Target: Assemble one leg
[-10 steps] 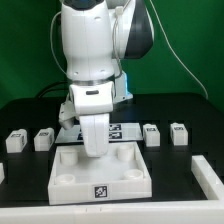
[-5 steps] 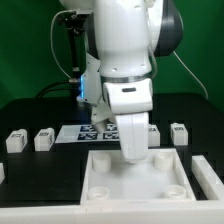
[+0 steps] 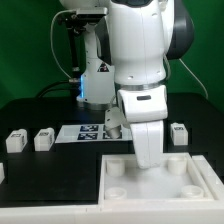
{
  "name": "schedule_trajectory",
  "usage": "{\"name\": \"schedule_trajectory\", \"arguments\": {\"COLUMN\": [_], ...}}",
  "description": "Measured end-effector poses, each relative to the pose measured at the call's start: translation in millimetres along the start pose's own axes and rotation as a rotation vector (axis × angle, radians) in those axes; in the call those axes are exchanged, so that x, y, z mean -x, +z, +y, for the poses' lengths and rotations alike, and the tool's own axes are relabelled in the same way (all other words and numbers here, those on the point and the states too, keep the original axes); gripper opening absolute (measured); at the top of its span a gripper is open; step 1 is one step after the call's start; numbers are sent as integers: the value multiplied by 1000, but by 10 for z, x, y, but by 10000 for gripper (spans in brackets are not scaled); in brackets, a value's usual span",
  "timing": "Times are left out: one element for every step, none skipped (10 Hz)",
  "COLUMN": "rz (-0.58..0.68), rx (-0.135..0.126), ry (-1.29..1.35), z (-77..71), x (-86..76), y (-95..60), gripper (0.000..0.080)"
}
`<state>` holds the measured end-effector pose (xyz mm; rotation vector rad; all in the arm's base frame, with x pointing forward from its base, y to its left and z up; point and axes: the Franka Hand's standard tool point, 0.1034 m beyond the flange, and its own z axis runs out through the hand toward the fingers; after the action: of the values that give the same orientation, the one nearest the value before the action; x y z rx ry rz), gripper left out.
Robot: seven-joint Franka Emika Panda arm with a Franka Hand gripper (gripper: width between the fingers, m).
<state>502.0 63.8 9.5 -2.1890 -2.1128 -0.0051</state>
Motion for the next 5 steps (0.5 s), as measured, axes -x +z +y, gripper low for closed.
{"name": "schedule_trajectory", "arguments": {"rz": [0,0,0,0,0], "rx": [0,-1,-1,-1,-1], "ry": [1,2,2,2,3], "z": [0,-4,-4,-4,-4], "x": [6,8,10,12,14], "y": [-2,4,4,4,4], "gripper": [81,81,261,261,461]}}
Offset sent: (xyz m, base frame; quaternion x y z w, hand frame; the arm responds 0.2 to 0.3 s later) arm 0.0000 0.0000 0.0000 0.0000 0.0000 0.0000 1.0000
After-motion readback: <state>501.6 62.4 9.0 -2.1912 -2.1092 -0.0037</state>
